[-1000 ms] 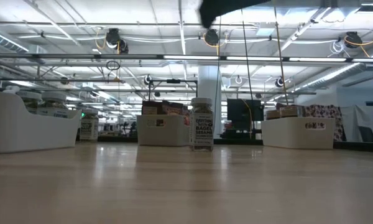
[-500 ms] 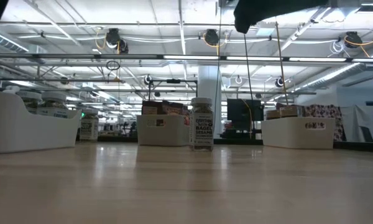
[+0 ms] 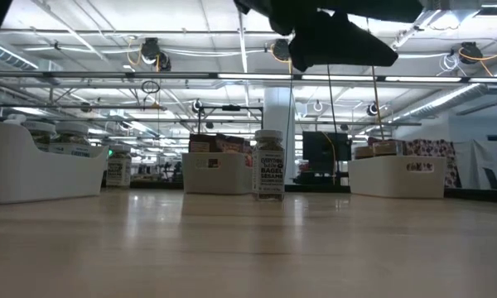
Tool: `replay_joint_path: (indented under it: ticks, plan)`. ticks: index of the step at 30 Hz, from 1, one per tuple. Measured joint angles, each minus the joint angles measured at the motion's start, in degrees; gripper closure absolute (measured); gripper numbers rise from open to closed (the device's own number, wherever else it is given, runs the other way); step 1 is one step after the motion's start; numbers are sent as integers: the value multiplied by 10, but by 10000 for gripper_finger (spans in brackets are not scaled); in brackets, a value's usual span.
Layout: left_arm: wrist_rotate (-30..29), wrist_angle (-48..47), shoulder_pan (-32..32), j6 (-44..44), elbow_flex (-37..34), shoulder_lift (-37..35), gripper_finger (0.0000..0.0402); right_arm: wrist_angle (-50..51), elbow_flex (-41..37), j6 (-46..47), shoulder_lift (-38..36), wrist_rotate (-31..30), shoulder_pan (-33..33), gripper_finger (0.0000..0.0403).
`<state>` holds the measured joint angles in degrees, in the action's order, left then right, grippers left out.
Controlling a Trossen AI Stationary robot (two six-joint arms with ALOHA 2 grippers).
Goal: Sort spices by type
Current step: Put the white spice bottle into the bottom white bin
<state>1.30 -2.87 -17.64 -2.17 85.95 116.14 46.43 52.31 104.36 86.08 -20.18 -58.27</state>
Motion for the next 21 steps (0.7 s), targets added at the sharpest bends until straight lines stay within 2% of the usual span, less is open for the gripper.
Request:
replay_joint_path:
  ticks: [8,16,21]
  plan:
    - [0,5,12,-3,0,0,118,-49,0,-85,0,-65,41,403]
    - [15,27,10,-4,0,0,118,-170,2,-243,0,-84,102,403]
    - [15,63,3,-33,0,0,118,-86,29,-232,0,-84,119,403]
